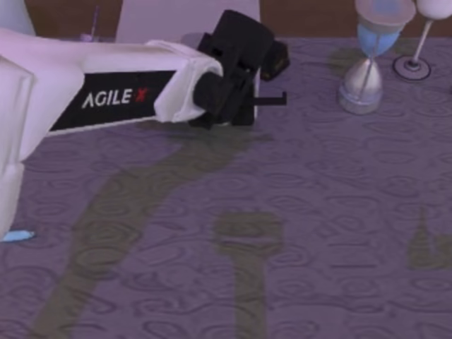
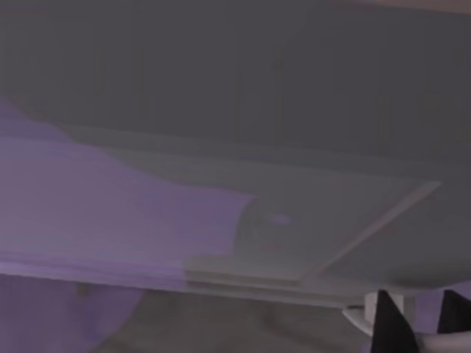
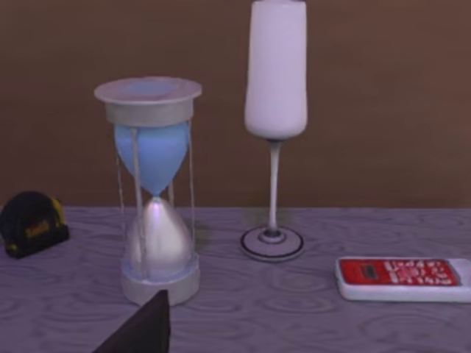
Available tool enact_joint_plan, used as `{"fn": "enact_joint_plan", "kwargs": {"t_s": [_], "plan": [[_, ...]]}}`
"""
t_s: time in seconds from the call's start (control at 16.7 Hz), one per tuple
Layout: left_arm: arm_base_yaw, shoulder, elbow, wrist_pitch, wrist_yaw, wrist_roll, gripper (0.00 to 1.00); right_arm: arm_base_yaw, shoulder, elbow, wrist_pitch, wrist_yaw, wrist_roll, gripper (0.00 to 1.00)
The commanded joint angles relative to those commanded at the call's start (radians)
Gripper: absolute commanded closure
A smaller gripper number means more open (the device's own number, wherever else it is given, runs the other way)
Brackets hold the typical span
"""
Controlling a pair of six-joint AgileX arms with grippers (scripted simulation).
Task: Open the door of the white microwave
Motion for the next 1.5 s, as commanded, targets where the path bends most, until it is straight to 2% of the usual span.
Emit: {"fn": "enact_joint_plan", "kwargs": {"t_s": [0.84,1.5], "plan": [[0.0,0.0,0.0,0.0,0.0,0.0,1.0,0.0,0.0,0.0,0.0,0.0,0.0,0.0],[0.007,-0.042,-0.069,0.044,0.038,0.054,1.0,0.0,0.0,0.0,0.0,0.0,0.0,0.0]]}}
